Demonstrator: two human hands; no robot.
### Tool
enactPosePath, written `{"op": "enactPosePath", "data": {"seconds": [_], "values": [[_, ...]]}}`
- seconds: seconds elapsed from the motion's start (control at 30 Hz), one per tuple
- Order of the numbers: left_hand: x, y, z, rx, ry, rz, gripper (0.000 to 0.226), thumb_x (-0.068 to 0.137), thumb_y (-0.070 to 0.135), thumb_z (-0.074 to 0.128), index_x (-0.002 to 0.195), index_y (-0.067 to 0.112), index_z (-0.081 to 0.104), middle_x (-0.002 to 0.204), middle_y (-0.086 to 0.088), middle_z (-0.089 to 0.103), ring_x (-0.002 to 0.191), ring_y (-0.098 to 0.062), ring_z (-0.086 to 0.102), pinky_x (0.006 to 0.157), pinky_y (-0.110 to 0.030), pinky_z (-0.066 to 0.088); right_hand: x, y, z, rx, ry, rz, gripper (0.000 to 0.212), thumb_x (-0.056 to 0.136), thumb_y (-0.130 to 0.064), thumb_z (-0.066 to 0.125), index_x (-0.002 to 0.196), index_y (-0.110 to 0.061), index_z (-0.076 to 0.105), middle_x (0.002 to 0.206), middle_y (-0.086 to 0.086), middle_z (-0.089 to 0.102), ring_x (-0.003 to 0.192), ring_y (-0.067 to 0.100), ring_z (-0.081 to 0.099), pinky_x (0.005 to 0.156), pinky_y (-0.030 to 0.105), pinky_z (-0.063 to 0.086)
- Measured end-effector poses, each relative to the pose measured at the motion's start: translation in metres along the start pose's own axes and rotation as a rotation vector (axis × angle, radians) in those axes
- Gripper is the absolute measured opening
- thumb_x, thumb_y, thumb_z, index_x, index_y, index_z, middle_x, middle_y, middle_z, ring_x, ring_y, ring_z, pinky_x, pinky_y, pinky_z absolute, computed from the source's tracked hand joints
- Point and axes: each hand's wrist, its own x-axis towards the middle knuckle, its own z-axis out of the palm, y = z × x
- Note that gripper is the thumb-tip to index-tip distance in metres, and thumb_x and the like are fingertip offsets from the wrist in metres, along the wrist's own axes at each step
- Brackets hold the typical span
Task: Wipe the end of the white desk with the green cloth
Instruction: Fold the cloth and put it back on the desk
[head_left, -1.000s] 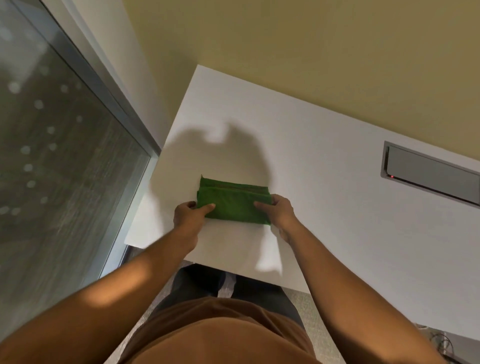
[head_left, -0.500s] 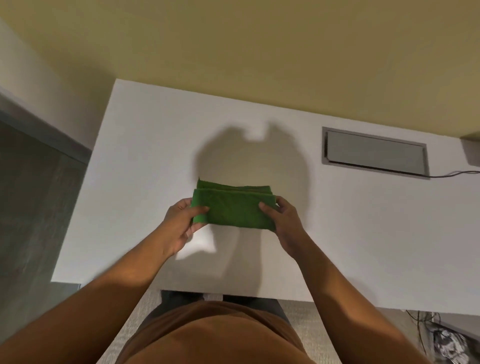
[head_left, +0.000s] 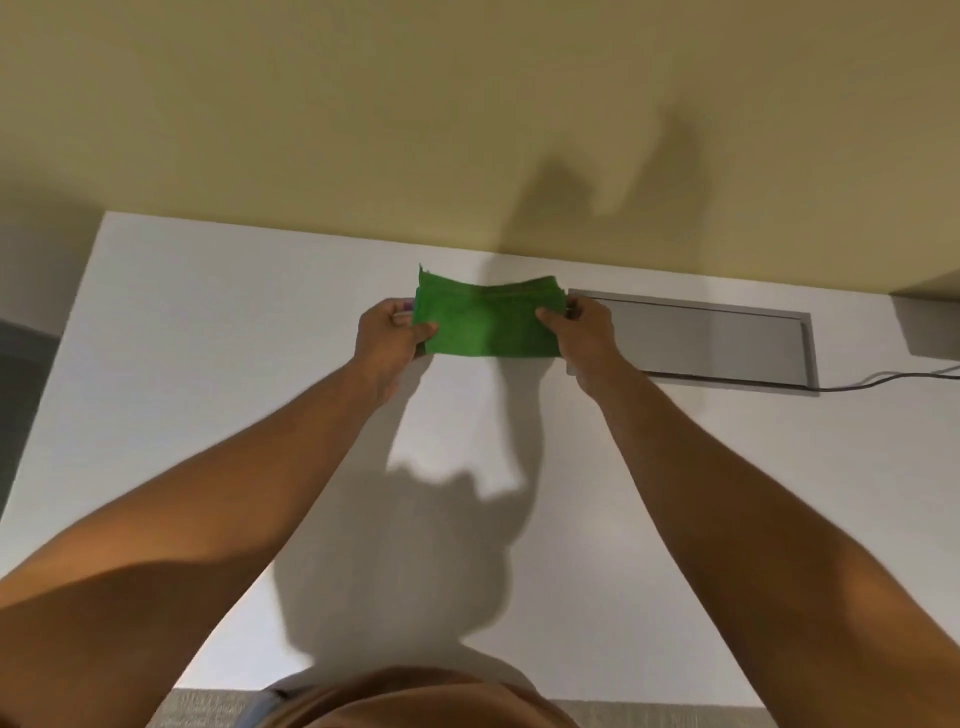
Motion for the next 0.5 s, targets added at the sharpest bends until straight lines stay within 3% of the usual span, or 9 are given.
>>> {"op": "enactPosePath", "data": {"seconds": [0.1, 0.17, 0.27, 0.33, 0.4, 0.5], "values": [[0.027, 0.006, 0.017, 0.149, 0.09, 0.069, 0.034, 0.092, 0.005, 0.081, 0.12, 0.012, 0.064, 0.127, -0.021, 0.073, 0.114, -0.036, 0.075, 0.092, -0.045, 0.066, 0.026, -0.008, -0.005, -0.155, 0.04, -0.023, 0.041, 0.095, -0.021, 0.076, 0.132, -0.007, 0.065, 0.127, 0.013, 0.073, 0.116, 0.03, 0.069, 0.1, 0.036, 0.057], [0.031, 0.005, 0.02, 0.42, 0.175, 0.158, 0.05, 0.091, 0.02, 0.084, 0.134, 0.013, 0.06, 0.127, -0.014, 0.07, 0.115, -0.03, 0.069, 0.099, -0.045, 0.059, 0.029, -0.005, -0.007, -0.311, 0.105, -0.073, 0.048, 0.096, -0.019, 0.072, 0.141, -0.008, 0.058, 0.138, 0.014, 0.065, 0.124, 0.031, 0.064, 0.103, 0.034, 0.052], [0.016, -0.007, 0.022, 0.883, 0.223, 0.523, 0.042, 0.096, 0.022, 0.069, 0.135, 0.008, 0.062, 0.132, -0.018, 0.064, 0.122, -0.039, 0.06, 0.099, -0.049, 0.054, 0.012, 0.013, -0.003, -0.575, 0.21, -0.384, 0.046, 0.095, -0.008, 0.061, 0.141, -0.004, 0.057, 0.143, 0.018, 0.056, 0.131, 0.038, 0.054, 0.111, 0.04, 0.044], [0.004, -0.024, 0.026, 1.138, 0.054, 0.776, 0.044, 0.099, 0.026, 0.055, 0.135, 0.003, 0.065, 0.136, -0.024, 0.065, 0.124, -0.044, 0.061, 0.102, -0.053, 0.054, -0.001, 0.032, 0.002, -0.743, 0.124, -0.622, 0.044, 0.097, -0.006, 0.059, 0.14, 0.001, 0.06, 0.143, 0.021, 0.06, 0.135, 0.04, 0.055, 0.119, 0.041, 0.042], [-0.005, -0.039, 0.032, 1.397, -0.128, 0.754, 0.058, 0.108, 0.035, 0.044, 0.155, 0.001, 0.05, 0.162, -0.024, 0.049, 0.15, -0.043, 0.047, 0.122, -0.056, 0.041, -0.008, 0.049, 0.007, -0.93, -0.01, -0.734, 0.048, 0.1, -0.011, 0.06, 0.147, 0.002, 0.055, 0.152, 0.023, 0.056, 0.145, 0.04, 0.05, 0.125, 0.048, 0.037], [-0.003, -0.043, 0.041, 1.563, -0.174, 0.59, 0.07, 0.114, 0.045, 0.03, 0.171, 0.007, 0.018, 0.181, -0.013, 0.016, 0.169, -0.033, 0.013, 0.136, -0.054, 0.015, -0.009, 0.056, 0.011, -1.082, -0.123, -0.62, 0.062, 0.108, -0.03, 0.053, 0.163, -0.008, 0.034, 0.172, 0.014, 0.032, 0.163, 0.033, 0.024, 0.133, 0.053, 0.02]]}}
